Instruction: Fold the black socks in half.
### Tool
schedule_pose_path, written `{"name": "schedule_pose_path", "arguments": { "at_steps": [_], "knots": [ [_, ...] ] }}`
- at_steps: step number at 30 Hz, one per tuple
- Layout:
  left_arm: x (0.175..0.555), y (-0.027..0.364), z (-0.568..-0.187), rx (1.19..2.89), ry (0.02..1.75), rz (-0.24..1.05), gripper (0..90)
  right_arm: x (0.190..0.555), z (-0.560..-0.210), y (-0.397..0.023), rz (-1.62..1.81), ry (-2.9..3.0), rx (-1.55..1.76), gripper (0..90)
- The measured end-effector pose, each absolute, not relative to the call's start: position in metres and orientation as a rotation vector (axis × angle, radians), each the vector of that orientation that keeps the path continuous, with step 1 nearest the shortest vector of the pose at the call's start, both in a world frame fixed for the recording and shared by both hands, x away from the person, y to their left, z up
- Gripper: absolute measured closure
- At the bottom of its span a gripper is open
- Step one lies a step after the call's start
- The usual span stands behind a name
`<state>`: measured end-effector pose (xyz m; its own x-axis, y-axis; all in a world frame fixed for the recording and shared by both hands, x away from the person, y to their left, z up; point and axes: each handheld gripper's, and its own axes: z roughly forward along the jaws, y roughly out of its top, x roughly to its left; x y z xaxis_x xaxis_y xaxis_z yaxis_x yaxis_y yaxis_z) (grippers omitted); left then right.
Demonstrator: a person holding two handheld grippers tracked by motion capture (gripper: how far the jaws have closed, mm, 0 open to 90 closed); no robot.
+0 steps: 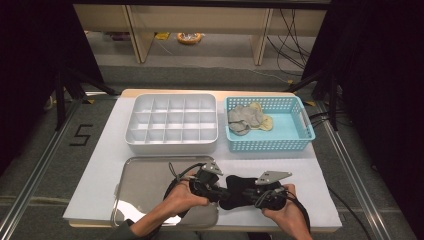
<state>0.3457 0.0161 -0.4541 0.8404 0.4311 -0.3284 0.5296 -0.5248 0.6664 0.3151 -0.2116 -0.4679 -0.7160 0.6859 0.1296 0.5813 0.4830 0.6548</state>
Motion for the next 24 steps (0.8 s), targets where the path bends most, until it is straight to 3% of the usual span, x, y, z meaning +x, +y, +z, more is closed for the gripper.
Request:
{"name": "schedule_pose_path", "arguments": {
  "at_steps": [24],
  "knots": [
    [0.339,-0.017,-0.446,2.207,0.611,-0.060,81.0,0.331,-0.468,-0.221,1.104,2.505,1.173,81.9]
  ]
}}
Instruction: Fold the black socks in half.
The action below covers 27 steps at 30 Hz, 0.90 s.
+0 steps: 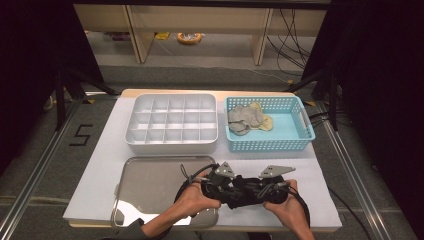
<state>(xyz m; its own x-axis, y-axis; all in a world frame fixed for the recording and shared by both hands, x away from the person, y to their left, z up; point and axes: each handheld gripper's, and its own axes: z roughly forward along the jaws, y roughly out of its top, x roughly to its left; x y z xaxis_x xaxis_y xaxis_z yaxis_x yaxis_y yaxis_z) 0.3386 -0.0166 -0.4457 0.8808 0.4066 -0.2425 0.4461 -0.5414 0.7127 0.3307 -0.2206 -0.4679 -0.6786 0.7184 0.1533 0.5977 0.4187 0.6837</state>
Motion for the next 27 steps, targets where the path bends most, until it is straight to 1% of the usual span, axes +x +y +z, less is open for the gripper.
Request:
{"name": "schedule_pose_path", "arguments": {
  "at_steps": [3,6,7,12,14,15,16,21,23,26,27],
  "knots": [
    [0.338,-0.028,-0.446,2.220,0.582,-0.044,81.0,0.337,-0.476,-0.223,1.091,2.517,1.216,83.1],
    [0.338,-0.036,-0.447,2.232,0.582,-0.042,80.9,0.340,-0.472,-0.231,1.130,2.492,1.211,84.6],
    [0.337,-0.038,-0.447,2.230,0.593,-0.053,80.9,0.340,-0.467,-0.236,1.123,2.514,1.208,84.9],
    [0.338,-0.049,-0.449,2.253,0.560,-0.006,80.9,0.337,-0.450,-0.255,1.157,2.389,1.256,84.7],
    [0.338,-0.053,-0.451,2.262,0.554,0.006,80.8,0.337,-0.443,-0.260,1.179,2.367,1.223,84.2],
    [0.337,-0.054,-0.451,2.262,0.571,0.009,80.7,0.335,-0.439,-0.260,1.195,2.371,1.220,84.1],
    [0.337,-0.057,-0.452,2.272,0.547,0.017,80.6,0.335,-0.438,-0.258,1.219,2.373,1.225,84.0],
    [0.334,-0.066,-0.457,2.292,0.535,0.050,79.5,0.335,-0.432,-0.247,1.220,2.402,1.166,83.9],
    [0.333,-0.068,-0.459,2.301,0.529,0.057,79.2,0.336,-0.434,-0.241,1.264,2.422,1.189,83.9],
    [0.332,-0.071,-0.461,2.301,0.528,0.059,78.4,0.340,-0.436,-0.236,1.252,2.464,1.150,83.9],
    [0.333,-0.070,-0.460,2.321,0.513,0.072,78.2,0.339,-0.437,-0.233,1.222,2.471,1.185,83.9]
  ]
}}
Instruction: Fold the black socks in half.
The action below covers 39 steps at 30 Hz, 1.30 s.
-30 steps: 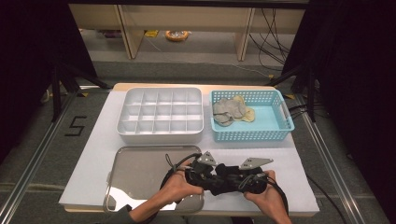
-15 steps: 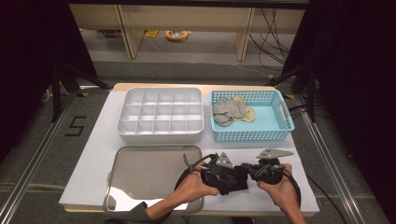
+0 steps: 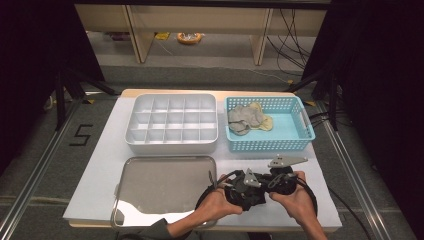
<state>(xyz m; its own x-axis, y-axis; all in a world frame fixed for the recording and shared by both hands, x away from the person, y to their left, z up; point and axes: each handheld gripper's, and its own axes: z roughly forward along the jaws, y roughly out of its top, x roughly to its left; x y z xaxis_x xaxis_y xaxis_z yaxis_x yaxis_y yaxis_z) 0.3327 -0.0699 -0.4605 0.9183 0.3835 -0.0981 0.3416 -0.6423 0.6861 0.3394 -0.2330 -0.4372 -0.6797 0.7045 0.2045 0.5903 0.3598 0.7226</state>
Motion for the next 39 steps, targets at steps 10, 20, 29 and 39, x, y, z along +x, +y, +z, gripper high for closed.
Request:
{"name": "schedule_pose_path", "arguments": {
  "at_steps": [10,20,29,39],
  "knots": [
    [0.324,-0.051,-0.447,2.192,0.561,0.031,67.1,0.352,-0.464,-0.238,1.092,2.482,1.239,85.5],
    [0.322,-0.039,-0.464,2.232,0.563,0.017,75.1,0.351,-0.462,-0.237,1.080,2.475,1.228,84.1],
    [0.321,-0.050,-0.470,2.268,0.551,0.069,76.2,0.348,-0.449,-0.244,1.053,2.467,1.279,51.2],
    [0.318,-0.051,-0.469,2.268,0.550,0.080,74.3,0.356,-0.463,-0.244,1.050,2.539,1.384,35.3]
  ]
}}
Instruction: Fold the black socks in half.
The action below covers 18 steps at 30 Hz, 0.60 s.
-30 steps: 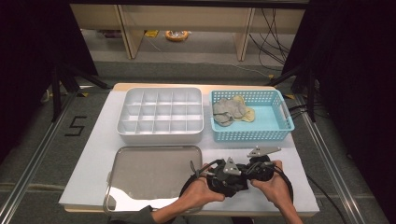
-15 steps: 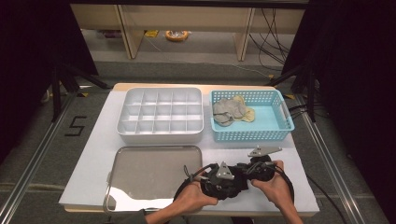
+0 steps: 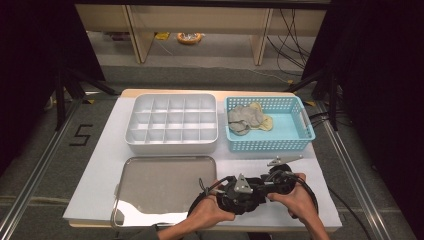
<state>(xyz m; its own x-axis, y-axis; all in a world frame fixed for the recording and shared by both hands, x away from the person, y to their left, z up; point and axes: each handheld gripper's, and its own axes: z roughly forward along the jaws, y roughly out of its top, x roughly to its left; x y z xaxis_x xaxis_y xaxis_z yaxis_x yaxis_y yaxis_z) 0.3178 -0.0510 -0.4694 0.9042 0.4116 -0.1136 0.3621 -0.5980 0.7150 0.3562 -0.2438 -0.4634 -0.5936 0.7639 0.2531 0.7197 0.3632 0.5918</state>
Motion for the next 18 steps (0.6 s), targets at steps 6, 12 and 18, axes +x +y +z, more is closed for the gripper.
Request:
{"name": "schedule_pose_path", "arguments": {
  "at_steps": [6,12,18],
  "knots": [
    [0.315,-0.045,-0.467,2.302,0.500,0.090,71.9,0.364,-0.472,-0.244,1.069,2.563,1.449,33.4],
    [0.301,-0.012,-0.457,2.212,0.545,0.059,68.9,0.365,-0.475,-0.239,1.078,2.582,1.511,37.3],
    [0.297,0.036,-0.450,2.173,0.601,0.087,66.2,0.368,-0.476,-0.239,1.064,2.610,1.457,43.7]
  ]
}}
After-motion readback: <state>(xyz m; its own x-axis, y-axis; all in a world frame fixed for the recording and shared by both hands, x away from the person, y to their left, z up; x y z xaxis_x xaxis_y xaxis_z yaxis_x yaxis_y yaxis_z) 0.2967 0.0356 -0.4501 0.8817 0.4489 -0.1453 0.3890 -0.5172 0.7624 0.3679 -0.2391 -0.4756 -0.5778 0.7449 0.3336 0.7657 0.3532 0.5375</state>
